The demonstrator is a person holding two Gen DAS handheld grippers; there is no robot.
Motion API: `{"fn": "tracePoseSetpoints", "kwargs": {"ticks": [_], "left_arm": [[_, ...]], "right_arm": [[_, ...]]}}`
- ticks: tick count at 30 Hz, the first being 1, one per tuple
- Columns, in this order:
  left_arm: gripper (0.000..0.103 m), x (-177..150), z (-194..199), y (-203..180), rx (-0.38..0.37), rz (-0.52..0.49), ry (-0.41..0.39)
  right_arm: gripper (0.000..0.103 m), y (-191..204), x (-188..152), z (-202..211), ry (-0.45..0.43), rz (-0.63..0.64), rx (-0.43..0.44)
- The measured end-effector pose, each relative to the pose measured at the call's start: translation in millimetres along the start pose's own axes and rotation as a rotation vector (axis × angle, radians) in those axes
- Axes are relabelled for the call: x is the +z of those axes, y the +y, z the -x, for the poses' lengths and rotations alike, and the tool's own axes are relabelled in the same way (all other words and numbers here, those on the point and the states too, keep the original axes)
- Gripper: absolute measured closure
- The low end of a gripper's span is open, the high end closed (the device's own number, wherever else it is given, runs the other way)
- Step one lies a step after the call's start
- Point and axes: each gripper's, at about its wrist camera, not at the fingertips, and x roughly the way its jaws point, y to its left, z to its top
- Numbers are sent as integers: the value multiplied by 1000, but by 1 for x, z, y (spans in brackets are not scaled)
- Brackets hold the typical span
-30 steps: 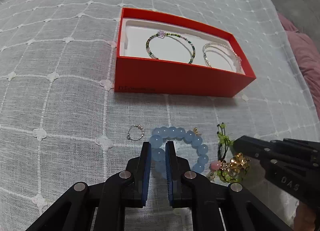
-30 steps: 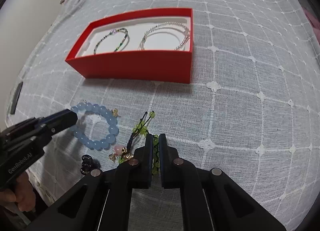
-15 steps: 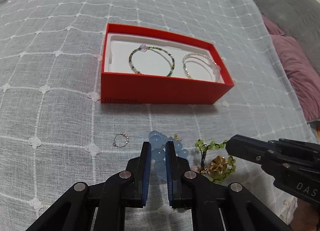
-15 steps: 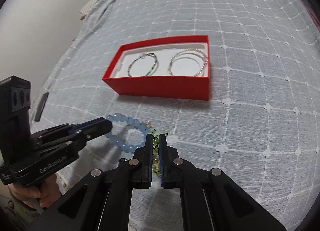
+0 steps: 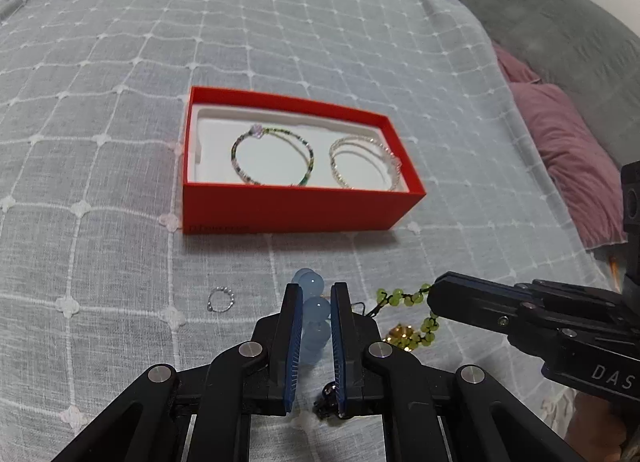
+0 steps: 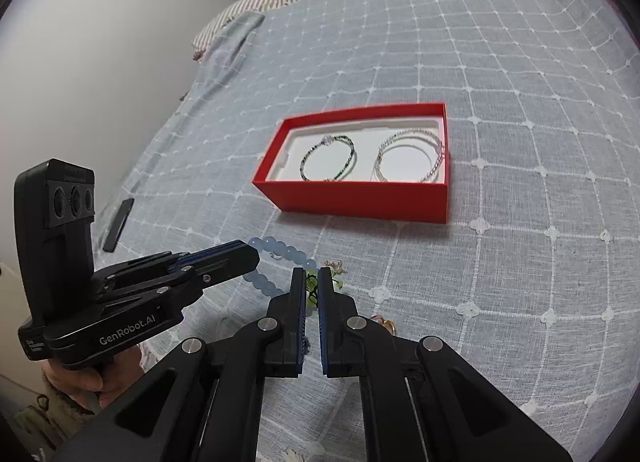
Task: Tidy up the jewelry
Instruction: 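Lift the blue bracelet with the right gripper and carry it to the box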
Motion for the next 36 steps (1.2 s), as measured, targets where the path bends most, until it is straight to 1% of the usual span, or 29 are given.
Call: {"fn": "tracePoseSetpoints", "kwargs": {"ticks": [10,18,21,28,33,36], "left_arm": [[95,7,13,-2,-36,-21,-47],[95,16,21,-2,-55,-33,-93],[95,21,24,-2,-61,-36,-112],[95,30,28,-8,-72,-57,-154],[95,32,22,-12,-87,-63,-149],[95,36,24,-15,-83,-82,-173]], "right_arm": [[98,0,4,11,-48,-5,5],[98,-1,7,16,-74,5,-26],[98,0,8,20,-92,18,-47],[98,3,14,25,-131,41,-62],[98,6,17,27,-148,66,-107],[98,2,21,28,-159,58,-126]]}}
